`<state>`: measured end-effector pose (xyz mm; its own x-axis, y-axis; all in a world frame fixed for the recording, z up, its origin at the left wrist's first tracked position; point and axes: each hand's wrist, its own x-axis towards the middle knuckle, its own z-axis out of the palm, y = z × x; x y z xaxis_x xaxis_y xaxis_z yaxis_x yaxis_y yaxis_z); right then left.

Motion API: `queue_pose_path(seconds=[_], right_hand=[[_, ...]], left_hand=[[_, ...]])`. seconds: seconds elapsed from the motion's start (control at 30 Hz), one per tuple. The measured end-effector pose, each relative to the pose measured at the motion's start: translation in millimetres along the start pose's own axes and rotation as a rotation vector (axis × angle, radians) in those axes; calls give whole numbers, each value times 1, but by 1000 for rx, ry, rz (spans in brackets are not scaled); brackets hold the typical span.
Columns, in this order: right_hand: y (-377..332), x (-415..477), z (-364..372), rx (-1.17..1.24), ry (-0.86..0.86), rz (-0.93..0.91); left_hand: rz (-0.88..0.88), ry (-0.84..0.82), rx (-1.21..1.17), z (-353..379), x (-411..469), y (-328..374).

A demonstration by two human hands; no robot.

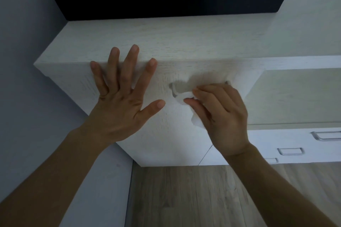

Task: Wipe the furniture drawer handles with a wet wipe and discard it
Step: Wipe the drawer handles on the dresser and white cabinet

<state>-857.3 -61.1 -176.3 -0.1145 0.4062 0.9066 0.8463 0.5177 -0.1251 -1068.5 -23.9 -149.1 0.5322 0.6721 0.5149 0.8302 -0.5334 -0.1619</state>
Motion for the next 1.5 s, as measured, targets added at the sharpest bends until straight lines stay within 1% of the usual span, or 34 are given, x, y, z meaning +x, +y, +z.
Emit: queue_pose_path(seconds=[0.1, 0.27, 0.4, 0.6, 0.73, 0.83, 0.93, 1.0, 1.07, 1.13, 1.23, 1.33, 1.5], right_hand=[[0, 2, 3, 43, -42, -65], [30, -5, -28, -13, -116, -137], [19, 5, -9, 42, -121, -176], [15, 6, -7, 40, -66, -155], [-7, 10, 7, 98, -18, -105], [-17, 10, 18, 30, 6, -79], [-10, 3, 15, -10, -22, -133], [3, 1, 4, 12, -62, -177], [20, -1, -13, 35, -102, -167], [27, -3, -24, 25, -107, -142], [8, 0, -4, 72, -98, -150], [-13, 7, 18, 90, -123, -181], [22, -6, -27, 43, -204, -172]], left_hand=[[1, 8, 13, 0, 0, 0], [-4, -4, -2, -2, 0, 0], [0, -4, 15, -1, 1, 0], [-4, 6, 22, 0, 2, 2], [-9, -7, -8, -2, 2, 2], [-8, -20, -12, -4, 1, 2], [-8, -27, -15, -4, 0, 2], [-13, -34, -19, -5, 1, 2], [-18, -35, -19, -4, 1, 2], [-18, -34, -22, -3, 1, 2], [-17, -35, -23, -3, 1, 2], [-19, -44, -9, -5, 1, 1], [-24, -74, -24, -7, -1, 3]])
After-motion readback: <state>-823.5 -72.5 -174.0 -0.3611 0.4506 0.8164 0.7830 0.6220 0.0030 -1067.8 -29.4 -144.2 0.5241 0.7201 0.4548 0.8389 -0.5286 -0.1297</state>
